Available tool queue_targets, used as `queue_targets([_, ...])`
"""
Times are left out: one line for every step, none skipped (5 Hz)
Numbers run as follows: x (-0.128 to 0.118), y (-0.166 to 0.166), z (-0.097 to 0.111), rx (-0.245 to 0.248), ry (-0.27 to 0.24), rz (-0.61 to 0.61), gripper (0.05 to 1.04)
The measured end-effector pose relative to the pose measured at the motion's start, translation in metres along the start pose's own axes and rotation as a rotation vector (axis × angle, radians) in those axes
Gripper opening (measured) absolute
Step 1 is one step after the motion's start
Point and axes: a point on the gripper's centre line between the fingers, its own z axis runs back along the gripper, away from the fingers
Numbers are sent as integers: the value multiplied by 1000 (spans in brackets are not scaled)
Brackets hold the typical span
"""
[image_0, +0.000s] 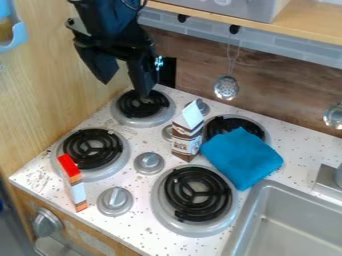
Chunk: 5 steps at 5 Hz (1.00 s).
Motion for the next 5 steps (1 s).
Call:
queue_targets([-4, 0, -6, -2, 21, 6, 1006])
queue_targets([-9, 14, -12, 12, 49, 124, 1006])
queue_targets([-15, 25, -15, 29, 74, 225, 1006])
queue_targets([-24, 41, -19, 52, 103, 351, 1006])
queue_targets([-37, 56, -23, 80, 134, 519, 1006])
